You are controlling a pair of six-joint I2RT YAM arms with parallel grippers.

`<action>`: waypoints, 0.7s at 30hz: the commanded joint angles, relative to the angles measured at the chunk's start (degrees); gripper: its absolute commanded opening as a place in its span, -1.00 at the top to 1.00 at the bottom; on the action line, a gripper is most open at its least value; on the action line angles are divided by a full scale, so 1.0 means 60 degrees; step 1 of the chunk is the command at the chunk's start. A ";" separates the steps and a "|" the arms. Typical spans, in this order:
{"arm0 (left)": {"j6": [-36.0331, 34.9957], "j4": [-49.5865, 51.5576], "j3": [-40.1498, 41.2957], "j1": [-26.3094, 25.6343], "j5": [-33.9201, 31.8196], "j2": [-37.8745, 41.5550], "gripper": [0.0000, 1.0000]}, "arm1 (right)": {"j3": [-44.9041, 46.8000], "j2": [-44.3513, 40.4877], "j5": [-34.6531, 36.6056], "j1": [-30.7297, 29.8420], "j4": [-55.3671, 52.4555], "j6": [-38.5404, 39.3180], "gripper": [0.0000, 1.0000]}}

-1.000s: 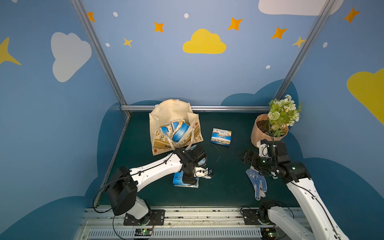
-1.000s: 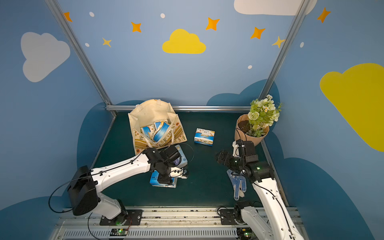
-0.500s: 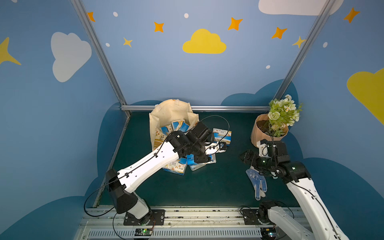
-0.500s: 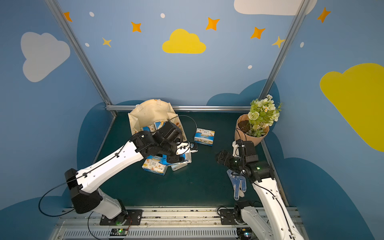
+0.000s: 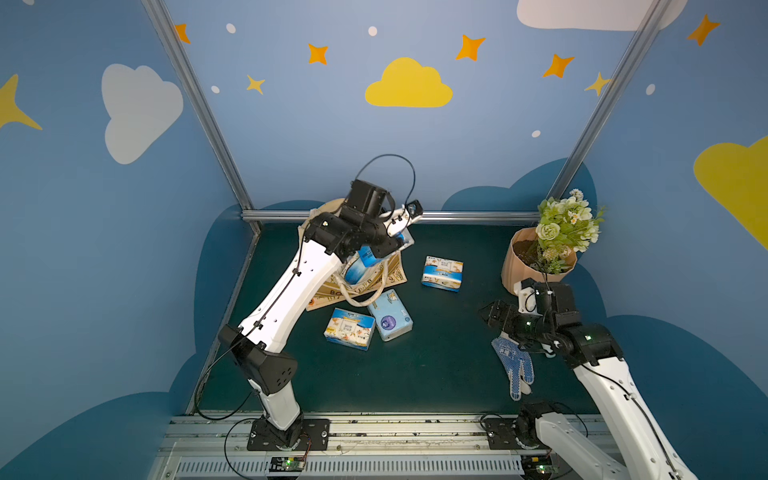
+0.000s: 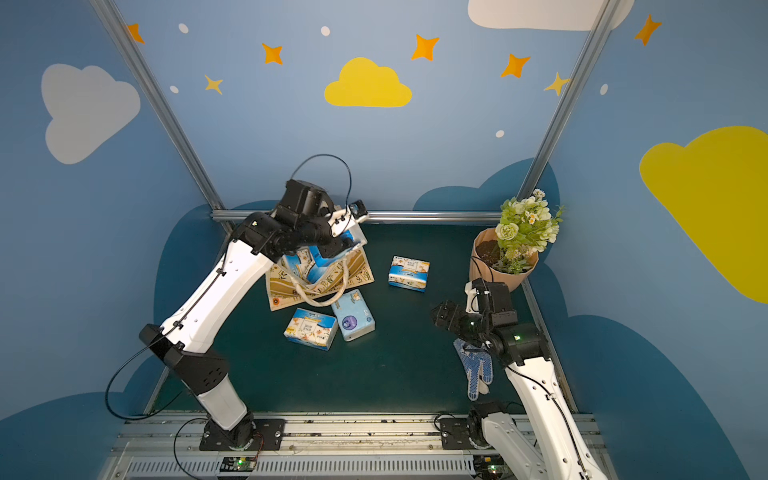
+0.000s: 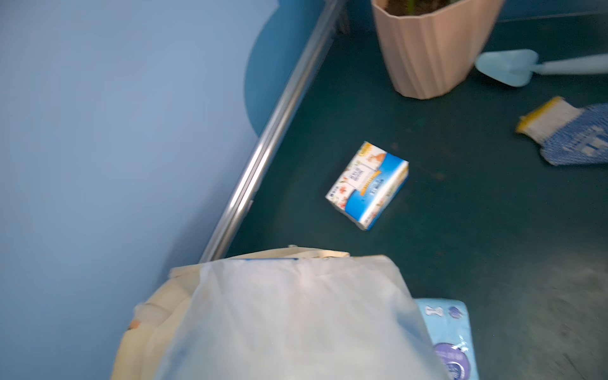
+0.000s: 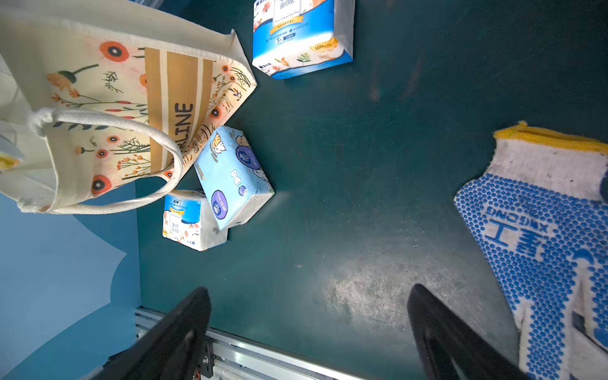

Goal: Put tissues into the canvas bag
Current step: Place the pack of facial tissues in the canvas bag.

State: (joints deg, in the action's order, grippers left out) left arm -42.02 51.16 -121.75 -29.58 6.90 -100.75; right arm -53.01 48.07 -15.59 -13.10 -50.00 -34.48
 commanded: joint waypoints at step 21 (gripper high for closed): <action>0.0622 -0.0808 -0.0066 0.2900 0.0209 -0.2149 -0.33 | 0.0266 0.0136 -0.0067 0.0025 0.0092 0.0239 -0.90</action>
State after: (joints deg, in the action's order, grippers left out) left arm -37.71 49.01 -123.00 -12.43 9.10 -114.78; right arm -52.14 48.99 -15.73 -13.10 -49.93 -34.00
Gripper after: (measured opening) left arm 0.664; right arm 0.949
